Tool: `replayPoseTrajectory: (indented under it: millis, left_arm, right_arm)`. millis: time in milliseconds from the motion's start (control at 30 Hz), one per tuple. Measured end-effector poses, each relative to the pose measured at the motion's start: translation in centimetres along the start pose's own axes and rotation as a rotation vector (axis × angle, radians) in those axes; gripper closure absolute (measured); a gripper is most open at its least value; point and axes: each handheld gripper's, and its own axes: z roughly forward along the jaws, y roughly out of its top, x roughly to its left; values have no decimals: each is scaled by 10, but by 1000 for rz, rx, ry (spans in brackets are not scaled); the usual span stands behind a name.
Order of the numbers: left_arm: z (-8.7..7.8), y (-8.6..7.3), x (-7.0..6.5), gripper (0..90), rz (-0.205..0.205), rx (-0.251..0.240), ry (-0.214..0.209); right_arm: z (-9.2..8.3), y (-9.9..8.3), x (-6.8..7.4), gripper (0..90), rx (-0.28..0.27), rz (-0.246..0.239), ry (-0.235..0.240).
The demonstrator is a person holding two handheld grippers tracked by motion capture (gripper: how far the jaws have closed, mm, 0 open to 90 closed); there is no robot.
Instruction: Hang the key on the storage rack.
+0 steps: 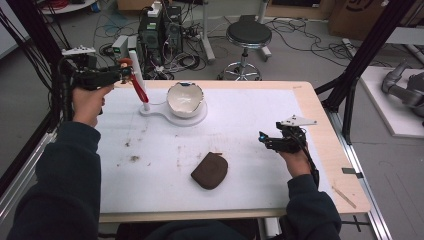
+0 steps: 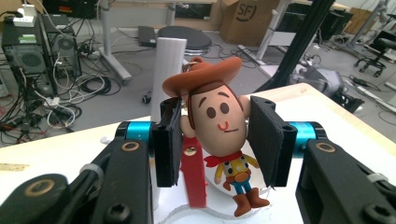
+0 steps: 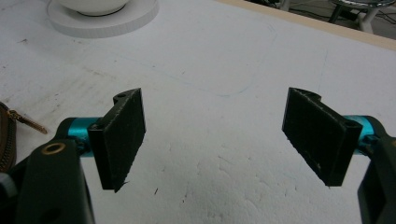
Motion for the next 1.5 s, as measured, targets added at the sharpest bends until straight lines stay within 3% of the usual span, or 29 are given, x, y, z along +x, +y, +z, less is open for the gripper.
replayPoseTrajectory:
  millis: [267, 467, 933, 1267, 1500]
  left_arm:
    - [6, -7, 7, 558, -48, -21, -2]
    - [7, -5, 1, 558, -39, -33, -11]
    - [8, -2, -9, 558, -29, 12, -30]
    - [17, -3, -2, 557, -53, 3, 4]
    - [12, -13, 13, 555, -111, -48, 13]
  right_arm:
    - [0, 0, 0, 217, 2, -2, 0]
    - [0, 0, 0, 217, 2, -2, -1]
    - [1, 0, 1, 217, 7, -3, 2]
    - [1, -1, 0, 217, 12, 0, 6]
    - [1, -1, 0, 217, 12, -3, 7]
